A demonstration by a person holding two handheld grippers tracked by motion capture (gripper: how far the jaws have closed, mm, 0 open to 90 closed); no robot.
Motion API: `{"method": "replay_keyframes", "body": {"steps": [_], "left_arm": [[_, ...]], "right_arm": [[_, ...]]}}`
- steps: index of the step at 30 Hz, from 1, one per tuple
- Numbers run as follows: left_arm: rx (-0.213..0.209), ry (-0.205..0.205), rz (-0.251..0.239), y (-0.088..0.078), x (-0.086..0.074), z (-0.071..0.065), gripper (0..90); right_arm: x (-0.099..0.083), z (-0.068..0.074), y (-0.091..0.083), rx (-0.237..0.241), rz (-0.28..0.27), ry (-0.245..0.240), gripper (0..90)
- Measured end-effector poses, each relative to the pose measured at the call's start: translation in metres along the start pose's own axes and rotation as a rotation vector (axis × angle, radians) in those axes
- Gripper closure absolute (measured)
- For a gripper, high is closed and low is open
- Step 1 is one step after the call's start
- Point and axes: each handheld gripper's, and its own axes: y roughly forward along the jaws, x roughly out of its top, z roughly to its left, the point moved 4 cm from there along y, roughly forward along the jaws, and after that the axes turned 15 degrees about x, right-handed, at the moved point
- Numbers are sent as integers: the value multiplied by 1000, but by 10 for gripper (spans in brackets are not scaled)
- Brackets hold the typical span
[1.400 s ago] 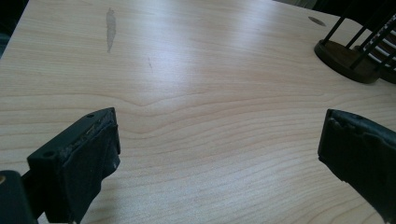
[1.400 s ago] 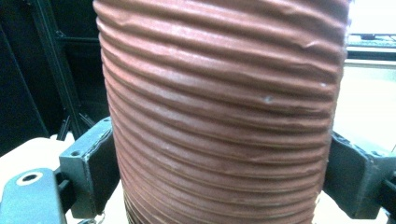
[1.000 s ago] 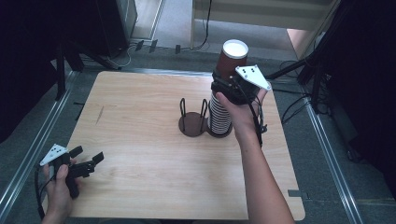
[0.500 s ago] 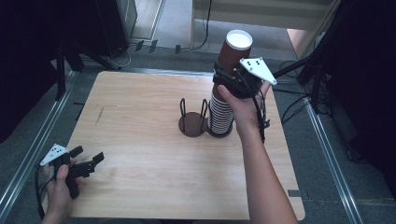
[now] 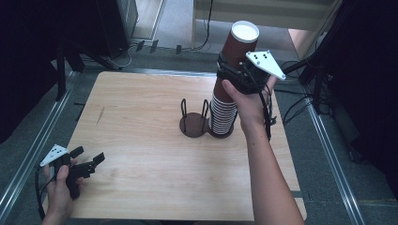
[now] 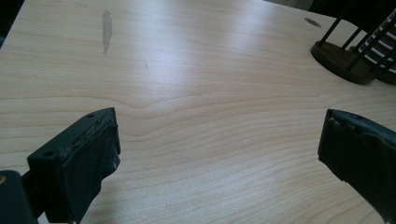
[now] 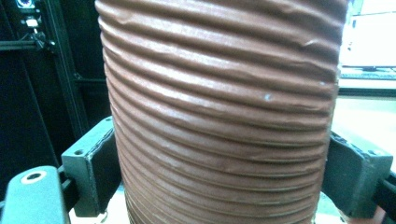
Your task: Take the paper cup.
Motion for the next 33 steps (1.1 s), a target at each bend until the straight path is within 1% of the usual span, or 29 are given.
{"method": "replay_keyframes", "body": {"steps": [4,11,15,16,18,21,24,25,27,33], "left_arm": [[-2,0,-2,0,0,0,0],[-2,1,-1,0,0,0,0],[-1,1,-2,0,0,0,0],[-1,1,-2,0,0,0,0],[-1,1,-2,0,0,0,0],[0,2,-2,0,0,0,0],[-2,1,-2,0,0,0,0],[-11,-11,-3,0,0,1,0],[-14,-17,-6,0,0,2,0],[-19,-23,-9,0,1,2,0]], "right_arm": [[6,-1,-3,0,-12,-3,122],[13,-6,-10,-6,-27,8,121],[18,-13,-20,-19,-38,7,121],[18,-13,-20,-19,-38,7,121],[19,-18,-28,-25,-44,20,120],[19,-24,-36,-38,-46,16,121],[17,-30,-43,-50,-42,27,120],[16,-31,-46,-52,-42,37,120],[14,-34,-51,-58,-41,47,120],[7,-41,-65,-81,-28,49,120]]}}
